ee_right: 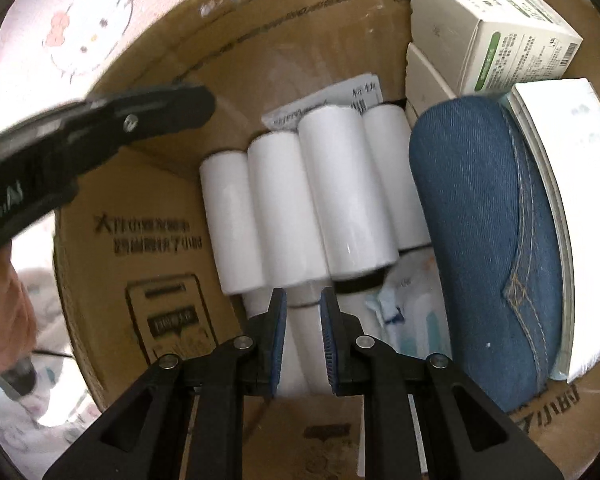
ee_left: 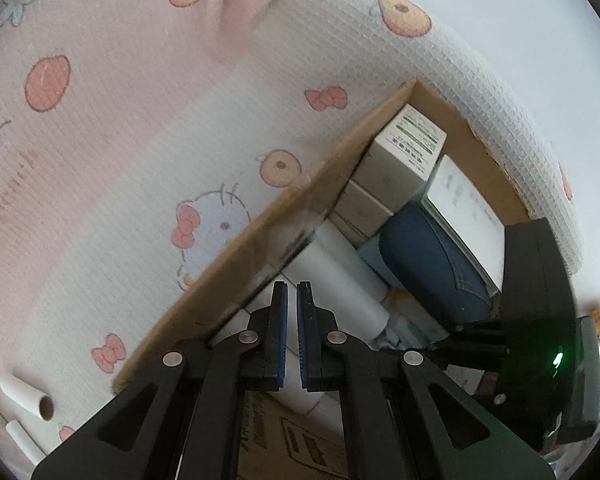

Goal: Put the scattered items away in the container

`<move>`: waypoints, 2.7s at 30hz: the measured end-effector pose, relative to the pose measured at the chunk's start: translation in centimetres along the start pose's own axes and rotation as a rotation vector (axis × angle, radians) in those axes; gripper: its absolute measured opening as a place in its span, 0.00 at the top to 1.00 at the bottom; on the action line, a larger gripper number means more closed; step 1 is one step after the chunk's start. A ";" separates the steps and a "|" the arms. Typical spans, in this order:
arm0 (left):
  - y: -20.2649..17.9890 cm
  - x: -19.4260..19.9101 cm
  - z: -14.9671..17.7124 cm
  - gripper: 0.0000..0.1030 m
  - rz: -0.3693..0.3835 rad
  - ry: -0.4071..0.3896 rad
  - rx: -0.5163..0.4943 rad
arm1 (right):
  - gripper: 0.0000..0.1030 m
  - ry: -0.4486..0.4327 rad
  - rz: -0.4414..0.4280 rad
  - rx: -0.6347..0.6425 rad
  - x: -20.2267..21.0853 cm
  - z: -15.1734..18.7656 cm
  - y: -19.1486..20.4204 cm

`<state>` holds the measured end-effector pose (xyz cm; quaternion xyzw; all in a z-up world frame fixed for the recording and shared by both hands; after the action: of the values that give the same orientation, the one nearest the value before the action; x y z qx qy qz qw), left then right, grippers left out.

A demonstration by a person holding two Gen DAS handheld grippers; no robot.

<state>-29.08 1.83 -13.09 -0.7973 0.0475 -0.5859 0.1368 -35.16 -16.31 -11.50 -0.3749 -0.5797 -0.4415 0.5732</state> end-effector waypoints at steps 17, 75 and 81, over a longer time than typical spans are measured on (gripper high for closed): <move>0.2 -1.9 0.5 0.95 -0.012 0.094 0.020 | 0.87 0.053 0.015 0.008 -1.4 -0.5 1.1; 9.9 10.0 23.0 0.31 -0.025 -0.423 0.275 | 0.40 -0.503 0.597 0.456 8.7 8.1 15.3; 14.1 12.5 26.0 0.31 -0.257 -0.490 0.382 | 0.33 -0.571 0.623 0.586 8.4 8.1 19.6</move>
<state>0.65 -10.38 -12.57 -0.8738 -0.1985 -0.3878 0.2160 -19.93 -2.79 -1.10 -0.4590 -0.6734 0.0513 0.5773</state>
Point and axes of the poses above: each gripper's, at about its wrist camera, not at the fingertips, and x roughly against the way its jaws point, y to its left, z to its underside, the point moved 1 cm from there along -x, roughly the way its jaws point, and after that the axes turned 3 degrees about x, right-handed, at the moved point
